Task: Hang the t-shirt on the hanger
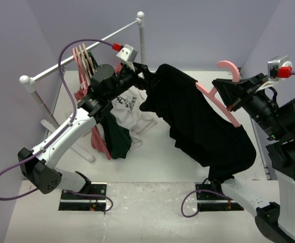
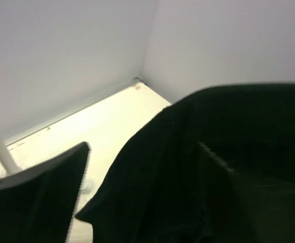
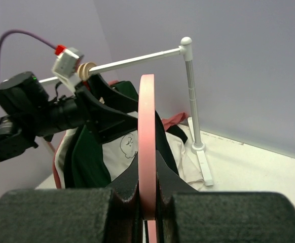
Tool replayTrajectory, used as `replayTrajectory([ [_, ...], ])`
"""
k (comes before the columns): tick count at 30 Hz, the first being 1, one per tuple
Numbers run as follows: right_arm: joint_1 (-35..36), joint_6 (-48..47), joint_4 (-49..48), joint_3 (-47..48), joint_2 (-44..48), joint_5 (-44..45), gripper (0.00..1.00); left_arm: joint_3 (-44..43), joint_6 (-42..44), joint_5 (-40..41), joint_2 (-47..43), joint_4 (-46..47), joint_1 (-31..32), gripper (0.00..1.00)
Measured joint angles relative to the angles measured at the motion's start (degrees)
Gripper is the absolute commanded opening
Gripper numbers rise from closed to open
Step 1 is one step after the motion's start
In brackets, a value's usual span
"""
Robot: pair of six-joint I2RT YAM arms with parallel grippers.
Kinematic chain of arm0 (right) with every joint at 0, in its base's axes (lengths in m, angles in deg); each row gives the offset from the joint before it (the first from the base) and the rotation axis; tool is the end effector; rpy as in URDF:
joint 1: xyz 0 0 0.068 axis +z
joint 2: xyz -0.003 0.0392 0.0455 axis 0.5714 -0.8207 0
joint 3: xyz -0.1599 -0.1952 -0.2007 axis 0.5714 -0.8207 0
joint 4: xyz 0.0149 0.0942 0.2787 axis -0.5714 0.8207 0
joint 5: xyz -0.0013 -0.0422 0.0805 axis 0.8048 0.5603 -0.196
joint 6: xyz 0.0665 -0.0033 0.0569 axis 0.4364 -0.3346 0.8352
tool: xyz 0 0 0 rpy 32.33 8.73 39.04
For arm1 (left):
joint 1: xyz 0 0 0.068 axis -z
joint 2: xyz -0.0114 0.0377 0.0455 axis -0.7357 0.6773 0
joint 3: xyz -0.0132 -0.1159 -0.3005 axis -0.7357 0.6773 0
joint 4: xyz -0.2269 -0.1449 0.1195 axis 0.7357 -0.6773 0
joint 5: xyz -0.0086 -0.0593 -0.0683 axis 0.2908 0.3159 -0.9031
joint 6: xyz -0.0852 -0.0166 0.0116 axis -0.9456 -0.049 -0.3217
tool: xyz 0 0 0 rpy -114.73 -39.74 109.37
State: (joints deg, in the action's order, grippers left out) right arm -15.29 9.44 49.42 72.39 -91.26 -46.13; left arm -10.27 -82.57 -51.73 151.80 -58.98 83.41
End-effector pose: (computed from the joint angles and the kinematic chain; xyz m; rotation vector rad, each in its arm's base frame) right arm 0.1103 0.0598 0.6299 -0.2804 1.4000 0.6654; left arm 0.3065 -0.2400 0.5041 0.3967 1.4993 -0.8818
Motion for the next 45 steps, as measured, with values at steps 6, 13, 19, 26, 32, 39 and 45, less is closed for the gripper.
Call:
replayTrajectory([
  [6,0.0,0.0,3.2,2.0,1.3,0.5,0.0,2.4,1.4,-23.0,3.3,6.2,-5.5,0.6],
  [13,0.0,0.2,4.3,2.4,1.4,0.0,0.0,5.2,-2.6,-39.9,7.1,15.1,-6.7,0.0],
  [19,0.0,-0.2,5.4,2.4,1.5,1.3,0.0,5.2,-2.9,-39.1,8.2,15.0,-7.4,0.0],
  [26,0.0,-0.5,6.9,2.3,3.3,3.7,0.0,6.3,-3.6,-33.5,7.8,13.2,-10.5,0.0],
  [32,0.0,-0.4,7.3,2.3,2.3,2.7,0.0,7.5,-4.7,-31.9,7.8,11.7,-10.7,0.54],
  [39,0.1,-0.6,6.7,2.6,-1.6,1.1,0.0,7.4,-8.9,-34.4,6.8,11.0,-11.5,1.0],
  [45,0.1,-1.1,5.2,1.3,-6.3,2.4,0.0,7.7,-10.6,-37.6,-4.8,10.6,-10.8,1.0],
])
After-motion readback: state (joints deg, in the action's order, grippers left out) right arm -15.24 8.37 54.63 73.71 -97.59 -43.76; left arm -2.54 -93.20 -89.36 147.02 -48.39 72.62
